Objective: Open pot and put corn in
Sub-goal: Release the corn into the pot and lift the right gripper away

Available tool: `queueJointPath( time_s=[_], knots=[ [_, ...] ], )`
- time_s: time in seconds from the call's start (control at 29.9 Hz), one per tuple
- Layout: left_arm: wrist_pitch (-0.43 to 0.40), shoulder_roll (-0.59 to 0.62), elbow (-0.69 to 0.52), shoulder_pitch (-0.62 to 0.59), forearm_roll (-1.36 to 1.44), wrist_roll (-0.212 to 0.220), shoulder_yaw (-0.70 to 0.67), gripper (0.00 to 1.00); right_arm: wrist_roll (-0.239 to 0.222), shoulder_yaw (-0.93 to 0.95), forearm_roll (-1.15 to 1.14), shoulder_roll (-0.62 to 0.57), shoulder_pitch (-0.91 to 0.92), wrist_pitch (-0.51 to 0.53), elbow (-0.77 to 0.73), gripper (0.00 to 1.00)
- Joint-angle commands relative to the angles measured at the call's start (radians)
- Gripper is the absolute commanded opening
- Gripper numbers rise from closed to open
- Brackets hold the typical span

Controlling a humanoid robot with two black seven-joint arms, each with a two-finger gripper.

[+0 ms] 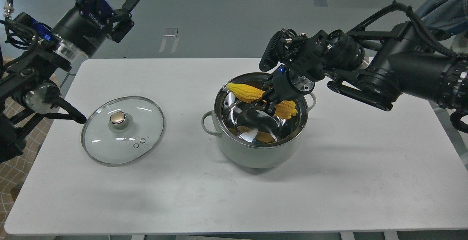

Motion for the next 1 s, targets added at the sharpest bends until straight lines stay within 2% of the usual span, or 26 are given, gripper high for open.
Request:
queueJointPath(
  time_s=[0.0,0.17,0.4,0.7,0.84,0.97],
  knots=[
    [0.000,0.000,0.000,0.000,0.001,0.000,0.000,0.94,0.000,-0.003,0.019,0.000,-0.004,0.000,-0.003,0.78],
    [0.000,0.000,0.000,0.000,0.001,0.000,0.000,0.94,0.000,-0.003,0.033,0.000,-0.009,0.000,-0.003,0.95],
    [0.000,0.000,0.001,0.000,0.001,0.000,0.000,0.95,0.000,0.011,0.119,-0.002,0.008,-0.002,-0.017,0.96],
    [0.011,-0.034,0.018,-0.001,0.013,0.000,0.000,0.98,0.000,0.168,0.537,-0.042,0.034,-0.040,-0.169,1.00],
    [-0.002,-0.058,0.046,-0.001,0.013,0.000,0.000,0.98,0.000,0.325,0.778,-0.082,-0.083,-0.130,-0.181,1.00],
    [-0.065,-0.123,0.141,-0.003,-0.001,0.000,-0.003,0.98,0.000,0.480,0.988,-0.114,-0.199,-0.138,-0.224,1.00]
  ],
)
